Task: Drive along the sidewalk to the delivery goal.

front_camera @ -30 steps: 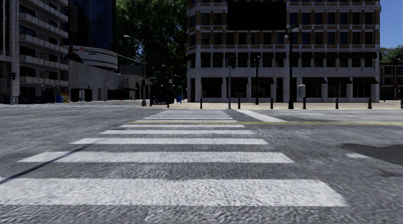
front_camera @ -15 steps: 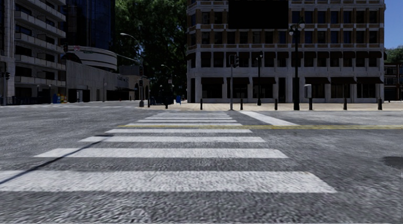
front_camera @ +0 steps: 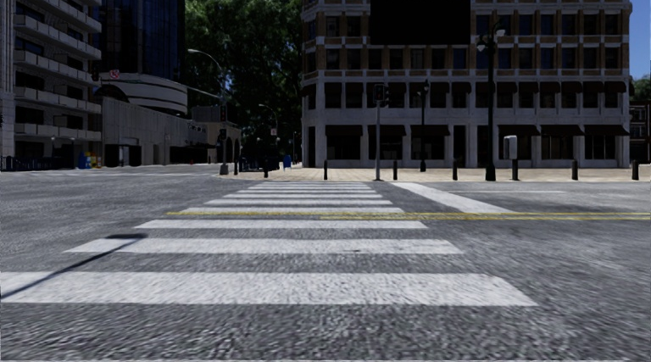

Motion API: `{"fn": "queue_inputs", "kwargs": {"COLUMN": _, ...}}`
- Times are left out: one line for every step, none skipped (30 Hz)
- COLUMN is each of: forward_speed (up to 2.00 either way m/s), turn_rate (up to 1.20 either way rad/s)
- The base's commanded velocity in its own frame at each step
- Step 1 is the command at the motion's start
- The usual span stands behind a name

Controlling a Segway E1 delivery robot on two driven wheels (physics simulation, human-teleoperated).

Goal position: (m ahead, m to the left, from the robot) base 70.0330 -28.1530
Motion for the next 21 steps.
{"fn": "queue_inputs", "kwargs": {"forward_speed": 2.0, "turn_rate": 0.0}}
{"fn": "queue_inputs", "kwargs": {"forward_speed": 2.0, "turn_rate": 0.0}}
{"fn": "queue_inputs", "kwargs": {"forward_speed": 2.0, "turn_rate": 0.0}}
{"fn": "queue_inputs", "kwargs": {"forward_speed": 2.0, "turn_rate": 0.0}}
{"fn": "queue_inputs", "kwargs": {"forward_speed": 2.0, "turn_rate": 0.0}}
{"fn": "queue_inputs", "kwargs": {"forward_speed": 2.0, "turn_rate": 0.0}}
{"fn": "queue_inputs", "kwargs": {"forward_speed": 2.0, "turn_rate": 0.0}}
{"fn": "queue_inputs", "kwargs": {"forward_speed": 2.0, "turn_rate": 0.0}}
{"fn": "queue_inputs", "kwargs": {"forward_speed": 2.0, "turn_rate": 0.0}}
{"fn": "queue_inputs", "kwargs": {"forward_speed": 2.0, "turn_rate": 0.0}}
{"fn": "queue_inputs", "kwargs": {"forward_speed": 2.0, "turn_rate": 0.0}}
{"fn": "queue_inputs", "kwargs": {"forward_speed": 2.0, "turn_rate": 0.0}}
{"fn": "queue_inputs", "kwargs": {"forward_speed": 2.0, "turn_rate": 0.0}}
{"fn": "queue_inputs", "kwargs": {"forward_speed": 2.0, "turn_rate": 0.0}}
{"fn": "queue_inputs", "kwargs": {"forward_speed": 2.0, "turn_rate": 0.0}}
{"fn": "queue_inputs", "kwargs": {"forward_speed": 2.0, "turn_rate": 0.0}}
{"fn": "queue_inputs", "kwargs": {"forward_speed": 2.0, "turn_rate": 0.0}}
{"fn": "queue_inputs", "kwargs": {"forward_speed": 2.0, "turn_rate": 0.0}}
{"fn": "queue_inputs", "kwargs": {"forward_speed": 2.0, "turn_rate": 0.0}}
{"fn": "queue_inputs", "kwargs": {"forward_speed": 2.0, "turn_rate": 0.0}}
{"fn": "queue_inputs", "kwargs": {"forward_speed": 2.0, "turn_rate": 0.0}}
